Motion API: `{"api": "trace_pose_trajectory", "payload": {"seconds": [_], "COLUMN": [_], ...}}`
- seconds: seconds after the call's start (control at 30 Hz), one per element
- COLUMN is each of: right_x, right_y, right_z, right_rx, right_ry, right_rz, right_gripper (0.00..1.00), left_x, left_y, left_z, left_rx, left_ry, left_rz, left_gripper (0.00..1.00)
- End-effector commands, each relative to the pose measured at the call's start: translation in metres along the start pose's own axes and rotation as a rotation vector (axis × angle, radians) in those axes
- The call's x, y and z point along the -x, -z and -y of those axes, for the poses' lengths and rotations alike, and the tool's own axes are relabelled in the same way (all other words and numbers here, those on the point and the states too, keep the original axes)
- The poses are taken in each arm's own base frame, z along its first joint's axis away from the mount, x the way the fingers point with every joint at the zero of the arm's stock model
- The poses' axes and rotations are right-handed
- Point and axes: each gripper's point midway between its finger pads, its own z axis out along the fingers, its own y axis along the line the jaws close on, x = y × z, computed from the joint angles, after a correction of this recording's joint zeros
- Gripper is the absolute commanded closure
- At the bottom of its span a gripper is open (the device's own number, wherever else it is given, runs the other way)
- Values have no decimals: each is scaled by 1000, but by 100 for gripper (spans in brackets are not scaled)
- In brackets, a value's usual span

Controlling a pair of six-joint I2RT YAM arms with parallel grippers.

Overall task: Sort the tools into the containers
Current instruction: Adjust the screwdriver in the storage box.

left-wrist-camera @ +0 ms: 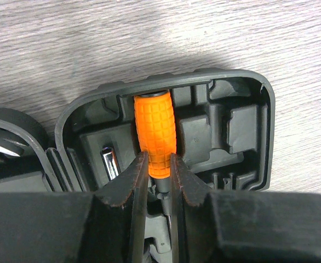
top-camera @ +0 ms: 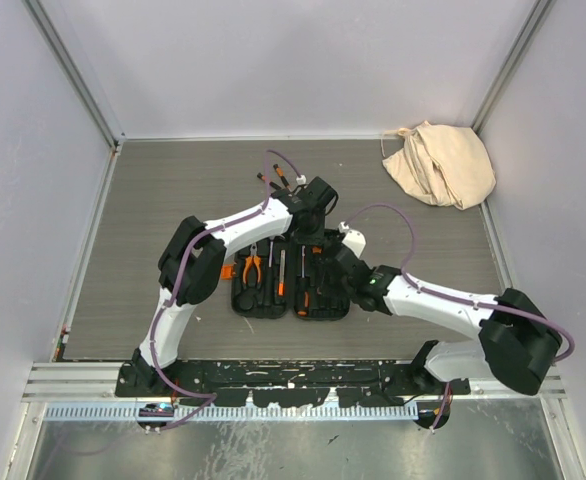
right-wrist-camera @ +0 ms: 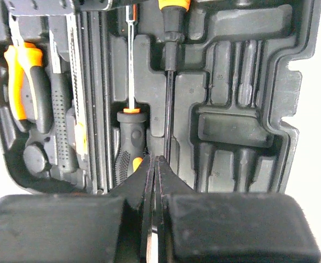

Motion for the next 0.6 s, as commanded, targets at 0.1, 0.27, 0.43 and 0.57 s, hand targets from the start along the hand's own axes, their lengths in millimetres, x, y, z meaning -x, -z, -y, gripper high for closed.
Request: {"api": "trace_pose_trajectory", "payload": {"seconds": [0.1, 0.27, 0.43, 0.57], "right_x": [10, 2, -10, -26], "right_y": [-14, -22, -28, -30], "right_z": [-10, -3, 10, 32], "right_rx": [-10, -42, -99, -194], "right_ry": [19, 30, 18, 3], "right_rz": [17, -7, -49, -100], "right_gripper": [94, 96, 100, 100], "left_x": [-14, -14, -14, -16], "left_y": [-24, -24, -24, -24], "left_z": [0, 0, 1, 0], "left_rx": [-3, -4, -10, -7], "left_ry": [8, 8, 10, 8], "left_rz": [-38, -38, -39, -44], "left_gripper": [82, 82, 82, 83]}}
